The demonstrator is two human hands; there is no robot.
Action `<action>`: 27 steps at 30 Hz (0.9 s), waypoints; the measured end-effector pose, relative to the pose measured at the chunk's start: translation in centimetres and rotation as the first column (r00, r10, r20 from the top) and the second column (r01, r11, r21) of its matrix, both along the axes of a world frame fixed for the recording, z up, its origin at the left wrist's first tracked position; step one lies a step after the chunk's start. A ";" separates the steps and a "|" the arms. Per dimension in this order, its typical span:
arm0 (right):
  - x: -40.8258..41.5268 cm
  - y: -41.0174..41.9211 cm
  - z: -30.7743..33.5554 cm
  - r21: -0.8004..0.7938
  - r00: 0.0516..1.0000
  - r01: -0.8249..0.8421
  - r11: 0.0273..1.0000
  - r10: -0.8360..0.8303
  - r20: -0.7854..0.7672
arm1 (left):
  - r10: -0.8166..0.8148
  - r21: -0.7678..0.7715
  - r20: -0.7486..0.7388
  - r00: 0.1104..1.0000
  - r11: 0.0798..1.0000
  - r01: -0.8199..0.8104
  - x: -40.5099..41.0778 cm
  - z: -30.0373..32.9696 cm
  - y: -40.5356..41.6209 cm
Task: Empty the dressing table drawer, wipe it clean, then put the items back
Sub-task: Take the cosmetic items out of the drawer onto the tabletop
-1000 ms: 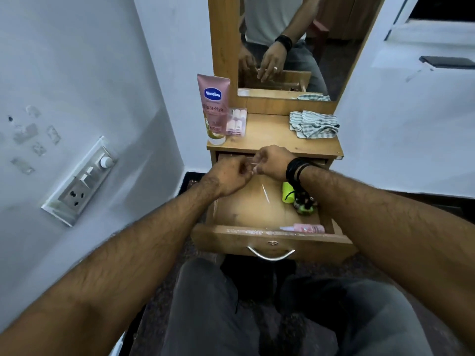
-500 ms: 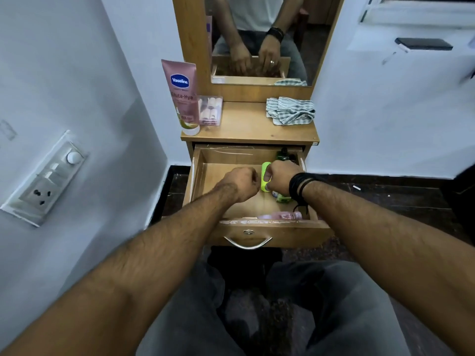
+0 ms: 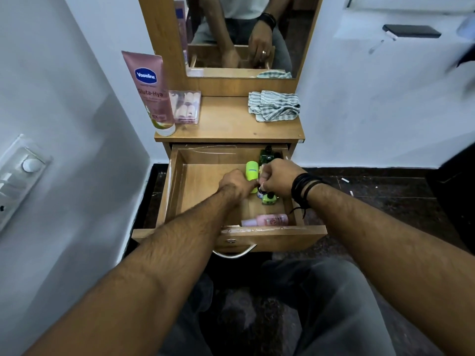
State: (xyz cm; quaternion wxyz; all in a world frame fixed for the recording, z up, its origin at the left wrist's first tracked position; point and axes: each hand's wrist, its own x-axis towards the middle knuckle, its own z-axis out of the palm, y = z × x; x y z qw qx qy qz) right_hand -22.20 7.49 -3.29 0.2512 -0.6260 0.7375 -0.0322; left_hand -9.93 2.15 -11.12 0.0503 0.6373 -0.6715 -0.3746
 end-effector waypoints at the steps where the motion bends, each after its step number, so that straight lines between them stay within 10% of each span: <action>1: -0.2 -0.1 -0.1 0.000 1.000 0.008 1.000 -0.008 0.013 | 0.006 0.008 -0.004 1.000 1.000 -0.006 0.0 0.0 -0.1; 19: 6.9 -3.6 0.3 -0.202 0.979 -0.203 0.958 0.202 -0.026 | 0.084 -0.225 -0.309 0.947 0.961 -0.158 8.9 7.1 -0.4; 27: 10.7 -7.8 2.1 -0.417 0.959 0.109 0.902 0.014 0.282 | 0.081 -0.403 -0.477 0.875 0.865 -0.300 12.4 9.5 -1.8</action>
